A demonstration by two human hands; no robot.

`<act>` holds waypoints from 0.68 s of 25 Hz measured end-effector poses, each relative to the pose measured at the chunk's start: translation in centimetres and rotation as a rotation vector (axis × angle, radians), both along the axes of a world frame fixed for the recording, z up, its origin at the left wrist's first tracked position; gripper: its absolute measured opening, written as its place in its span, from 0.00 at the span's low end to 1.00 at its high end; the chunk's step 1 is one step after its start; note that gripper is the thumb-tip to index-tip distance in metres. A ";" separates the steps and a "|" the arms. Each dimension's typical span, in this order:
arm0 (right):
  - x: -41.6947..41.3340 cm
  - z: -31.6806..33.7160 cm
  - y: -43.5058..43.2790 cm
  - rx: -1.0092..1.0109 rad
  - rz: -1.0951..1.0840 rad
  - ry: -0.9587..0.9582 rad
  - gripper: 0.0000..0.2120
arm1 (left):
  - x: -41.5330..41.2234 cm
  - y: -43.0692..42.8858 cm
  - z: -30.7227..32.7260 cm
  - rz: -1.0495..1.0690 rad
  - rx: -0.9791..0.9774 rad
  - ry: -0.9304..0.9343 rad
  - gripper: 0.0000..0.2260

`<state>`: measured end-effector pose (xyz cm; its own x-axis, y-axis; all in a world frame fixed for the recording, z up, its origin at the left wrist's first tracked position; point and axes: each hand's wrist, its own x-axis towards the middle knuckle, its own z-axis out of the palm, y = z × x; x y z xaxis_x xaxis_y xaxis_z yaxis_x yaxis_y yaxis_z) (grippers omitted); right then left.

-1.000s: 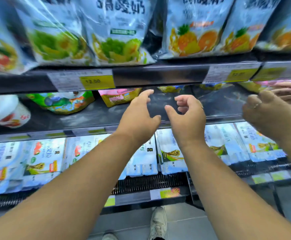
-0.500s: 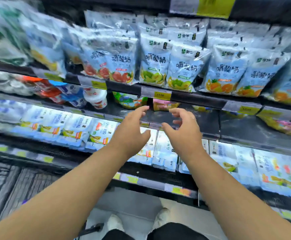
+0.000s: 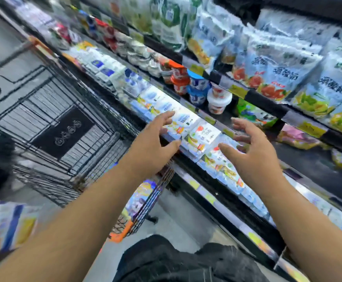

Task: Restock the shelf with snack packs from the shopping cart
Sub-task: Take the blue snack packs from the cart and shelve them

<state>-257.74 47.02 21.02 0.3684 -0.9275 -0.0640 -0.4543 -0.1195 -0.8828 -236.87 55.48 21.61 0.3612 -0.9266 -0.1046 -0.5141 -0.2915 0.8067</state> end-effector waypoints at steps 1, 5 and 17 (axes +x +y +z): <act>1.3 0.3 0.6 0.005 0.030 -0.012 0.25 | 1.4 1.3 -0.1 0.034 0.004 0.005 0.28; 6.4 0.4 3.0 0.010 0.124 -0.042 0.26 | 7.0 5.4 -1.2 0.125 0.024 0.026 0.26; 21.7 -8.0 13.8 0.132 0.402 0.155 0.31 | 22.7 13.4 -9.2 0.139 0.241 0.177 0.26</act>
<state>-236.03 60.81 13.06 0.6744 -0.6930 -0.2549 -0.5227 -0.2043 -0.8277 -214.15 68.92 12.36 0.4392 -0.8108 -0.3870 -0.3143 -0.5422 0.7792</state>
